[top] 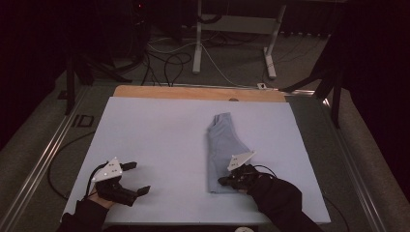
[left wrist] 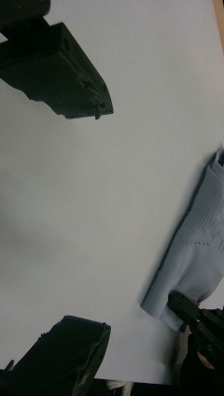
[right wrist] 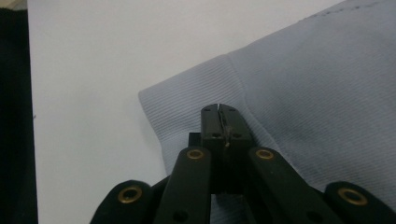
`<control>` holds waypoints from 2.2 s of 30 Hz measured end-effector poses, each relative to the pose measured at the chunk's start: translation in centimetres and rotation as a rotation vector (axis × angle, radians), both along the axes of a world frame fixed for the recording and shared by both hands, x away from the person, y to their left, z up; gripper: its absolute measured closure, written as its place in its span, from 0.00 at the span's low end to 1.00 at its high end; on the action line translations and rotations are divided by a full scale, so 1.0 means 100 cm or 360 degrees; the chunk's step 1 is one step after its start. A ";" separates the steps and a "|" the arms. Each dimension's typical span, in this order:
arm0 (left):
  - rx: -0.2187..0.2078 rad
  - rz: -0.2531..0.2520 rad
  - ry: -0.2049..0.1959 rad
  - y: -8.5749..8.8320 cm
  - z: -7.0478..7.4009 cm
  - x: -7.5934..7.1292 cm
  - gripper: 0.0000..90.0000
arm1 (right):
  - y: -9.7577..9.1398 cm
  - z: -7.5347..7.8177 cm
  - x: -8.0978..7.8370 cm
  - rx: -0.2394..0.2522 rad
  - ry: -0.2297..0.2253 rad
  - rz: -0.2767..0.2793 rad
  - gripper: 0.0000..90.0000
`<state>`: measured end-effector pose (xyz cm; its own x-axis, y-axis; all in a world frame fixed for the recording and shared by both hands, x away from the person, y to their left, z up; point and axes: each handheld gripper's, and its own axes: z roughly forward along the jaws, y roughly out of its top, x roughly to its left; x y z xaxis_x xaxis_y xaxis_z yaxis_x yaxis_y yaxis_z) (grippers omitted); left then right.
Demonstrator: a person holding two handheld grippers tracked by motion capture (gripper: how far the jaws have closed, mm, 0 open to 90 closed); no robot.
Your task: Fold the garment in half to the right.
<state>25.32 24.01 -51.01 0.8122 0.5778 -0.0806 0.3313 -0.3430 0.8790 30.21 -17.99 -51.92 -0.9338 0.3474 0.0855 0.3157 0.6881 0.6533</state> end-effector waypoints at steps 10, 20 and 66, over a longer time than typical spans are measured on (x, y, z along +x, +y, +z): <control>0.0003 0.0000 0.0001 -0.001 0.000 0.000 0.00 | -0.001 0.001 -0.011 -0.0037 -0.0036 0.0090 1.00; 0.0005 -0.0003 0.0004 -0.002 0.000 0.000 0.00 | -0.002 -0.001 -0.012 -0.0018 -0.0064 0.0131 1.00; -0.0007 0.0004 0.0003 0.002 0.001 -0.001 0.00 | -0.027 0.056 0.021 0.0388 -0.0188 -0.0200 0.10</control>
